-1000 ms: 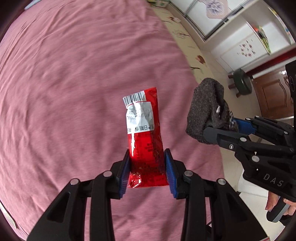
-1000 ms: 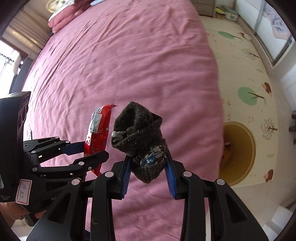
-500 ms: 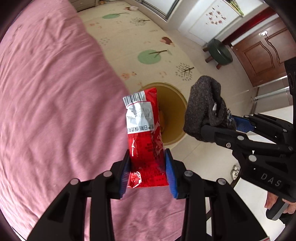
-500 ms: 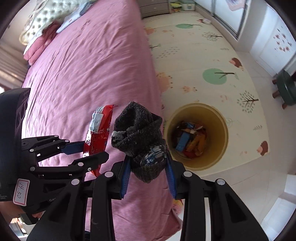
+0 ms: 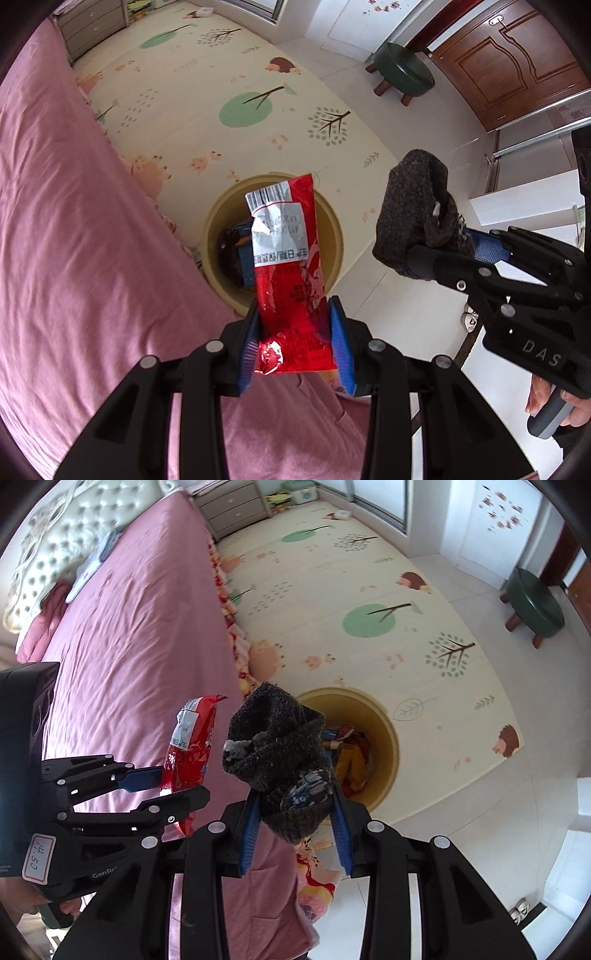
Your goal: Collect trash
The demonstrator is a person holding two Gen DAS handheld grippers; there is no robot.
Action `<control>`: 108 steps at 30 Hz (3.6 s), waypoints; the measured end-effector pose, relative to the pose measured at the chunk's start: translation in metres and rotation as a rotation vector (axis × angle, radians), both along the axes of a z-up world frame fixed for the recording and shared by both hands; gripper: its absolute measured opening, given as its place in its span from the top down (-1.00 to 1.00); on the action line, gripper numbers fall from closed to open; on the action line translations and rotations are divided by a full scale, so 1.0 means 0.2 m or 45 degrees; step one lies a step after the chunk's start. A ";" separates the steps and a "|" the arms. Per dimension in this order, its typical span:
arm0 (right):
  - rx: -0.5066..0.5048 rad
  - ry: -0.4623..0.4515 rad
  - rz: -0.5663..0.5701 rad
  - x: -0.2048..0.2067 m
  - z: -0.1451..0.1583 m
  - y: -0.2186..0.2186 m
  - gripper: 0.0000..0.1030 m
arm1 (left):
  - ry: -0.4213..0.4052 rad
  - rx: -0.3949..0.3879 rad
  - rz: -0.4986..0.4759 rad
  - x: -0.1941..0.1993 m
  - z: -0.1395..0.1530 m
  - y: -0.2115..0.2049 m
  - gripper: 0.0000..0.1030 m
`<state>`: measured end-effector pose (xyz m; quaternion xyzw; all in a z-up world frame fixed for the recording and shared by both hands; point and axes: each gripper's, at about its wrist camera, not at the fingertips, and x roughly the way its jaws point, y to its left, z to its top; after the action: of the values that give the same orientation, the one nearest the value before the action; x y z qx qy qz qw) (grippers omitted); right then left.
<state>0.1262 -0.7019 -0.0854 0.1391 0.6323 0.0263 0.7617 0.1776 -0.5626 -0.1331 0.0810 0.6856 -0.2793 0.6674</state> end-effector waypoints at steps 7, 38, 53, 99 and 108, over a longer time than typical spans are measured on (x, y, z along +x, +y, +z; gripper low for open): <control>-0.021 0.011 -0.101 -0.01 -0.04 -0.19 0.11 | 0.001 0.024 -0.050 0.07 -0.07 -0.17 -0.48; 0.017 -0.058 -0.065 0.06 0.17 -0.01 0.11 | -0.048 0.008 0.136 0.06 0.10 0.10 -0.64; 0.138 -0.145 0.168 0.01 0.50 0.77 0.04 | -0.182 0.064 0.495 -0.22 0.47 0.94 -0.81; 0.073 -0.325 0.513 -0.20 0.85 1.83 -0.75 | -0.451 0.227 1.129 -0.81 0.91 2.14 -0.92; 0.068 -0.319 0.501 -0.19 0.85 1.80 -0.75 | -0.453 0.238 1.149 -0.77 0.91 2.16 -0.92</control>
<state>0.0878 -0.3422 0.0849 0.0287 0.5469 0.2081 0.8104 0.0235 -0.1306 0.0481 -0.1180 0.5500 0.1184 0.8183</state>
